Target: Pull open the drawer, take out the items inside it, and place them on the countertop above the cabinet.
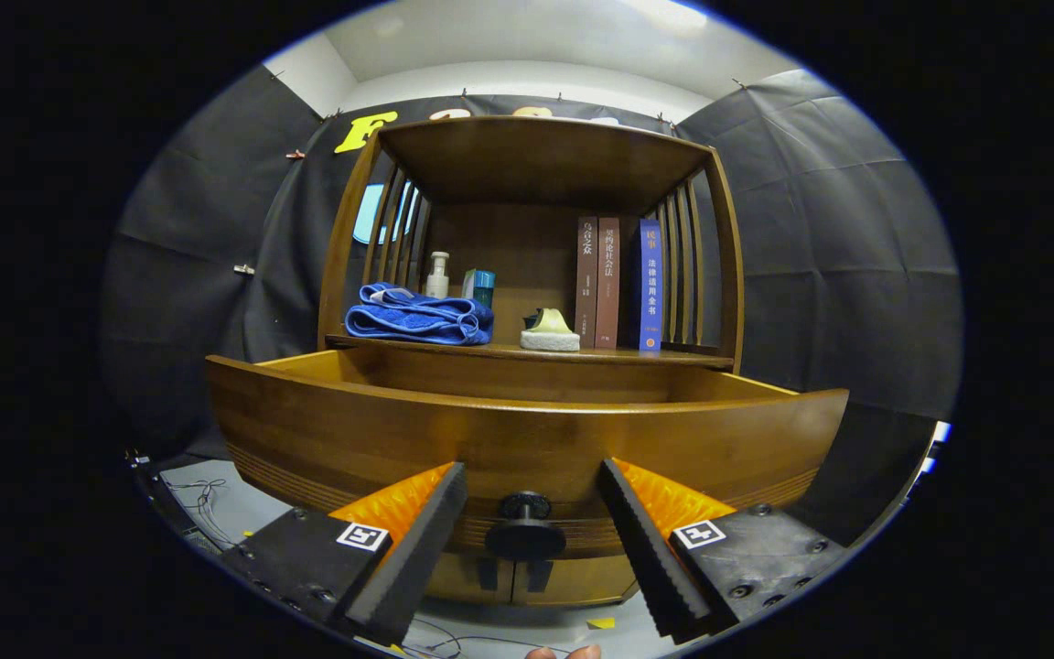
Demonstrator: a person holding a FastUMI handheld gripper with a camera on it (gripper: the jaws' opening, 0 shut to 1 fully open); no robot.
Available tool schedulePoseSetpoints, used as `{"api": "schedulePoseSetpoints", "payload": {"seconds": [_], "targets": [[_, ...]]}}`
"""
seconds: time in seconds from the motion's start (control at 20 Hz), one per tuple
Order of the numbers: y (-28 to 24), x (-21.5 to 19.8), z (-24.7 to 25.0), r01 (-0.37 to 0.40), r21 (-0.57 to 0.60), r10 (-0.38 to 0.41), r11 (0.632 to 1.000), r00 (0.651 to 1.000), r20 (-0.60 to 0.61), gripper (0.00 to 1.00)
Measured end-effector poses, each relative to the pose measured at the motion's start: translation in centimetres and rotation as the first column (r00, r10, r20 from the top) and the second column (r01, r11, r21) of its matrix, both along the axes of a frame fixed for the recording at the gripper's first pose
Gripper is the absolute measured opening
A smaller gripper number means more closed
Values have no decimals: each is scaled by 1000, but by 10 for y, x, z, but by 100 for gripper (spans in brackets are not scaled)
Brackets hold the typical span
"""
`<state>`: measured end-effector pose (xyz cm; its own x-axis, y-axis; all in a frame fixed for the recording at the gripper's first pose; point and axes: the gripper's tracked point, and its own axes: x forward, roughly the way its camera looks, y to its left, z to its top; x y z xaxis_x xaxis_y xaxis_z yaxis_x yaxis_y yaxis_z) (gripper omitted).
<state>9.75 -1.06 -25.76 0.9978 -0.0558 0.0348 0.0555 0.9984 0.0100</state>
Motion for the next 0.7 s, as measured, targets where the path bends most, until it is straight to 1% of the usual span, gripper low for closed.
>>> {"api": "schedulePoseSetpoints", "payload": {"seconds": [0.3, 0.7], "targets": [[-2, 34, 5, -7, 0, 7, 1000, 1000, -25, 97], [-2, 83, 7, 5, -13, -5, 1000, 999, -47, 98]]}}
